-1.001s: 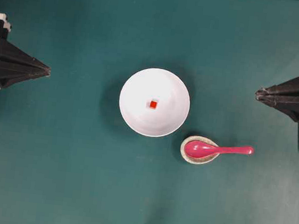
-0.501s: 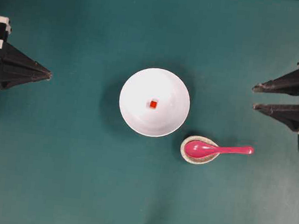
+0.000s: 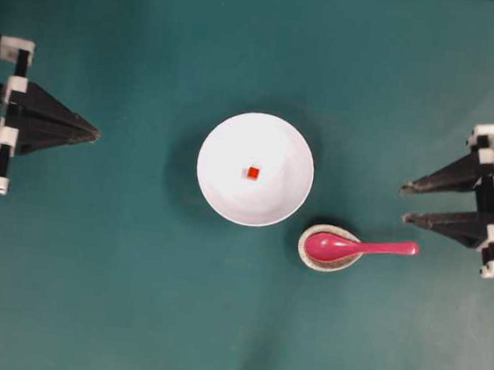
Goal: Grip the spoon and scoop the red block from the bowl with right arm.
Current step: 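Move the right gripper toward the pink spoon handle in the spoon rest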
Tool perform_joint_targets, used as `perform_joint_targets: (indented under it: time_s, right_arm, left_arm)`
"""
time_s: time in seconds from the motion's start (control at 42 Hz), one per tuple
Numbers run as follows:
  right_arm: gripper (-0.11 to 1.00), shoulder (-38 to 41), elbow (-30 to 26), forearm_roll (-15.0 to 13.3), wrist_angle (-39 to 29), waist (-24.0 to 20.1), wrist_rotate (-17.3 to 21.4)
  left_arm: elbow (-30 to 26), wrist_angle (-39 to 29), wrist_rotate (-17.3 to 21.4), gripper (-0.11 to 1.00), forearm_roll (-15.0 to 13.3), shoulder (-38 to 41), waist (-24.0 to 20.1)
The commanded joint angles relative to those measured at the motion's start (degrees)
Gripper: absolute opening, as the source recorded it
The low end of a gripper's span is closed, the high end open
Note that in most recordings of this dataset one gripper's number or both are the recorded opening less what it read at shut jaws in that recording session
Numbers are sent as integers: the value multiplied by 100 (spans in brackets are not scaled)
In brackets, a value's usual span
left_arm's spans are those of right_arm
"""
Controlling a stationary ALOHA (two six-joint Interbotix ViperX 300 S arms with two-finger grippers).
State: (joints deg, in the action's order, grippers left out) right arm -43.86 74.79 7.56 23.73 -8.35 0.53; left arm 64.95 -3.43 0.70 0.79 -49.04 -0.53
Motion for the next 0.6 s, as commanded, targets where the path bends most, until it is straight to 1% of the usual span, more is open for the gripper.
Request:
perform_joint_targets:
  time_s: [0.0, 0.143, 0.334, 0.429, 0.572]
  right_arm:
    - [47, 237, 70, 105, 352, -132, 9]
    - [47, 598, 404, 255, 984, -360, 9]
    - [47, 1134, 844, 466, 1758, -571, 9]
    - [47, 1406, 958, 554, 2021, -650, 9]
    - [47, 1916, 1081, 598, 2303, -703, 9]
  left_arm:
    - [-132, 26, 9, 0, 18, 202, -9]
    - [-141, 26, 18, 0, 18, 360, -9]
    - [-141, -53, 18, 0, 26, 378, -9]
    - [-141, -132, 9, 0, 18, 369, -35]
    - [-132, -193, 9, 0, 26, 343, -97]
